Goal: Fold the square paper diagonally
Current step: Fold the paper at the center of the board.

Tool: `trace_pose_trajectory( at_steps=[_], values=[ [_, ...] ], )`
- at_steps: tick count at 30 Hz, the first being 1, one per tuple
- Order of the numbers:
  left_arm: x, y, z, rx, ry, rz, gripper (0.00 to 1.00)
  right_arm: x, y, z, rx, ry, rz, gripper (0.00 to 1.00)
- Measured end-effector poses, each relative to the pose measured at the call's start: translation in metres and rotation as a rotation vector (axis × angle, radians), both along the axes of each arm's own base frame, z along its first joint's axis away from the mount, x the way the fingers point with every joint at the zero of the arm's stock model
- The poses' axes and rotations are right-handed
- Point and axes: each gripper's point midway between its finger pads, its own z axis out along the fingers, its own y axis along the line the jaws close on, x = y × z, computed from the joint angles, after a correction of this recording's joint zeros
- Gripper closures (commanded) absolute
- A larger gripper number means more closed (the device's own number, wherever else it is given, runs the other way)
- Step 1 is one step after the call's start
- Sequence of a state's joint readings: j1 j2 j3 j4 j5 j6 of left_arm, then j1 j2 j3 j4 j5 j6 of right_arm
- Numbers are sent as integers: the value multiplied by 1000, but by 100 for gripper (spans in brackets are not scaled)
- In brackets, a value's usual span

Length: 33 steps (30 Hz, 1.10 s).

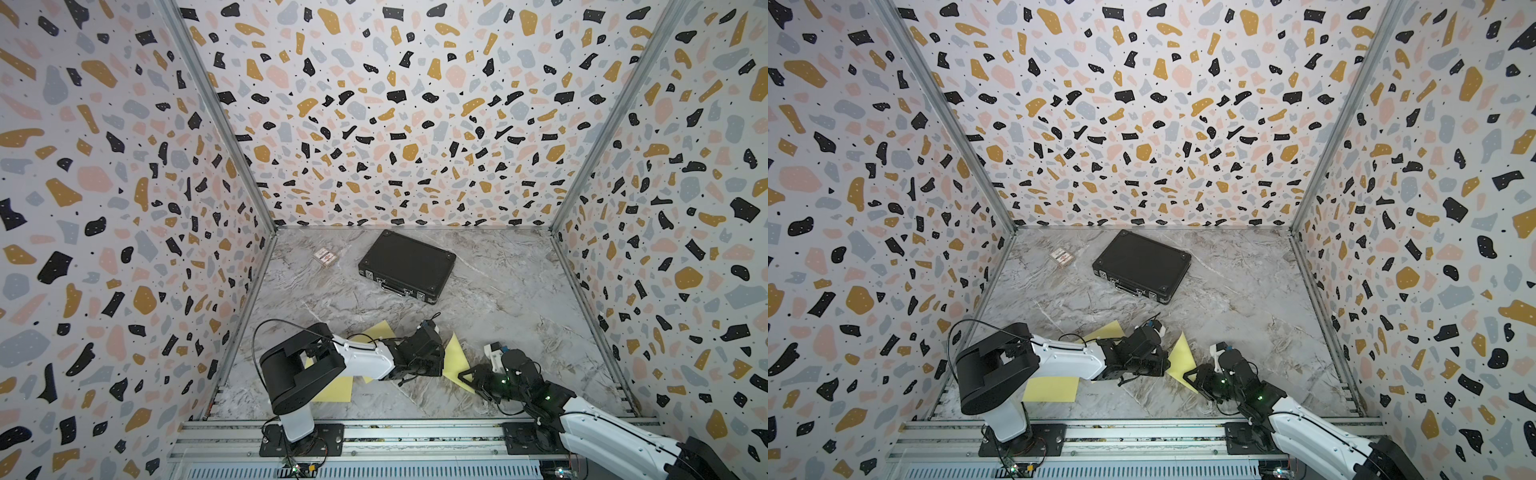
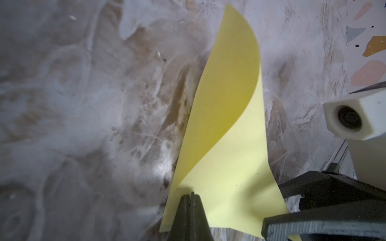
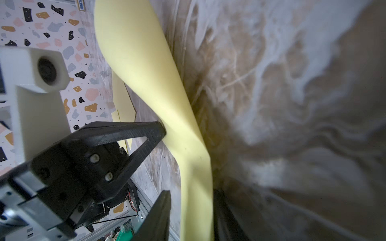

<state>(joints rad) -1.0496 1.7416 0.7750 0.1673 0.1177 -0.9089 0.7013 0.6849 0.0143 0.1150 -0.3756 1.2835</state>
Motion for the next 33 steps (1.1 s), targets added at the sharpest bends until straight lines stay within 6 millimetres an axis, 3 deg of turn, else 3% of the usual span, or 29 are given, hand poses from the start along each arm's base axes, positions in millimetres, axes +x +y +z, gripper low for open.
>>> trace_pose_trajectory(
  at_steps=[2,5,8,10,12,15,33],
  values=[
    [0,0,0,0,0,0,100,-1,0,2,13,-6,1,81],
    [0,0,0,1,0,0,100,-1,2,9,36,-25,6,99],
    [0,0,0,1,0,0,100,0,3,13,51,-38,6,100],
    [0,-1,0,0,0,-1,100,0,2,12,46,-37,6,89],
    [0,-1,0,0,-1,-1,100,-1,1,9,31,-31,7,64],
    [0,-1,0,0,-1,-1,100,-3,-2,2,-4,-32,17,52],
    [-1,-2,-1,10,-11,-3,100,28,10,0,-159,-166,117,58]
  ],
)
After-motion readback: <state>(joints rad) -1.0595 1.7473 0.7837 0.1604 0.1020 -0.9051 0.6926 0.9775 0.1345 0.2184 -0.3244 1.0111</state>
